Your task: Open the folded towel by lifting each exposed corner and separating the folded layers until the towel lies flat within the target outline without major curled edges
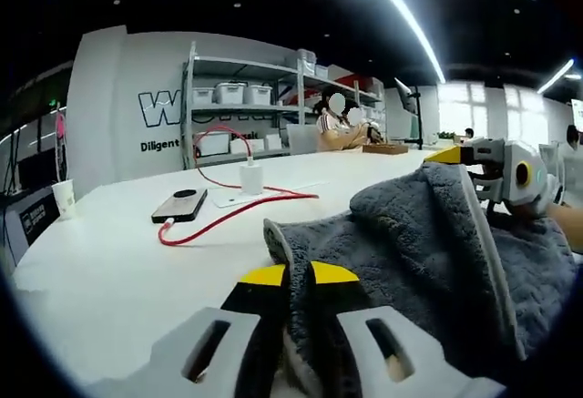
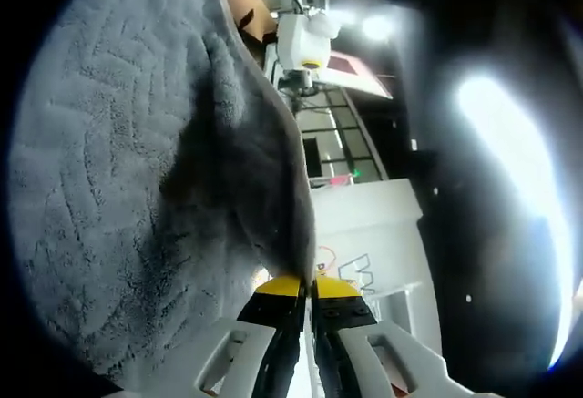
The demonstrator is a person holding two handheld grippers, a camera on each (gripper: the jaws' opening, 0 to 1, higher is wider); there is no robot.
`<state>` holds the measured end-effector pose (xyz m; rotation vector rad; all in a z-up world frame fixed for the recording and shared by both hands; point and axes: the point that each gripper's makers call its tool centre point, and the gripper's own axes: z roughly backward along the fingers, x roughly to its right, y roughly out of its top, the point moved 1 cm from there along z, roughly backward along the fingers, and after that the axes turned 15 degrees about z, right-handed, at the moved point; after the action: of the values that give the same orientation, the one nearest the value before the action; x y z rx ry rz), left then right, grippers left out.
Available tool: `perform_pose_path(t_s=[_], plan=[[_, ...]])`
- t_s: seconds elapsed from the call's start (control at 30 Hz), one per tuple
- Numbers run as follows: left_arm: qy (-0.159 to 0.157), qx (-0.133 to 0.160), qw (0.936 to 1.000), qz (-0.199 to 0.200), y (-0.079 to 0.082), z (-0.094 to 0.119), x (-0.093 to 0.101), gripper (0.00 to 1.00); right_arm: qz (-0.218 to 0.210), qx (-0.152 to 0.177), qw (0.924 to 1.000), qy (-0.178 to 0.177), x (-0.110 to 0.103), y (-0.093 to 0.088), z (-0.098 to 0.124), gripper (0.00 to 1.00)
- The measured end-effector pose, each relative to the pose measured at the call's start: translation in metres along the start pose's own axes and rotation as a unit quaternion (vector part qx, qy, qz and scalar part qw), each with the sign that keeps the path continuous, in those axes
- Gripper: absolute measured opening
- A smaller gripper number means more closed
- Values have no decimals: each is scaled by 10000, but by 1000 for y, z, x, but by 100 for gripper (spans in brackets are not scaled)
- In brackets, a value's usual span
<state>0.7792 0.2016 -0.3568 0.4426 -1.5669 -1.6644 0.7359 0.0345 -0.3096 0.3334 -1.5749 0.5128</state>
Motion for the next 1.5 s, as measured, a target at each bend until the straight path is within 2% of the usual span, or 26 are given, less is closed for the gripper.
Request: perform_pose_path(t_s=[0.03,0.17,0.33,0.37,0.4,0.47,0.6,0.67,0.7,0.73,0.8,0.87,0.9,0.97,1.03,1.13,1.2,1.27,1.37,1.43,1.5], plan=[[-16,107,9998,169,4,2,-1,8,-31,-33,10000,-25,2,-3,1,0],[-90,330,9986,403,14,7,0,8,-230,-196,9994,-176,10,-15,7,0],[33,346,9992,199,15,9,4,8,-429,-252,9985,-205,10,-23,11,0],[54,354,9993,-127,18,10,5,8,-416,-189,9988,-193,10,-22,14,0],[151,332,9990,-261,20,12,5,8,-423,-165,9988,-175,9,-21,15,0],[223,376,9981,-435,24,15,7,8,-441,-15,9990,-72,6,-17,18,0],[312,187,9972,-649,22,21,8,8,-953,192,9953,-25,7,-14,24,0],[346,232,9935,-1058,28,30,13,8,-976,173,9951,40,11,-14,32,0],[276,405,9892,-1382,37,40,20,8,-911,302,9954,39,13,-8,40,0],[249,426,9878,-1474,38,40,19,8,-912,306,9954,24,14,-8,41,0],[430,458,9900,-1261,37,48,14,8,-940,368,9949,-24,18,-5,48,0],[330,539,9917,-1121,38,58,20,8,-932,390,9949,-45,21,-3,55,0],[318,541,9919,-1100,39,62,21,8,-832,431,9956,-82,23,-1,57,0],[295,592,9911,-1156,43,74,28,8,-520,465,9975,140,21,-1,61,0],[217,803,9902,-1125,49,82,38,8,-596,451,9971,125,26,-4,67,0],[-32,641,9911,-1167,51,92,62,8,-744,507,9959,127,31,-3,71,0],[-49,709,9905,-1180,54,96,67,8,-753,510,9958,146,34,-1,75,0],[66,705,9874,-1412,58,96,56,8,-658,515,9963,192,36,0,78,0],[51,689,9904,-1199,60,96,49,8,-681,497,9962,202,38,-8,77,0],[-46,687,9917,-1087,61,97,45,8,-903,641,9937,168,45,-14,78,0],[63,607,9933,-978,58,102,34,8,-949,580,9937,135,48,-22,76,0]])
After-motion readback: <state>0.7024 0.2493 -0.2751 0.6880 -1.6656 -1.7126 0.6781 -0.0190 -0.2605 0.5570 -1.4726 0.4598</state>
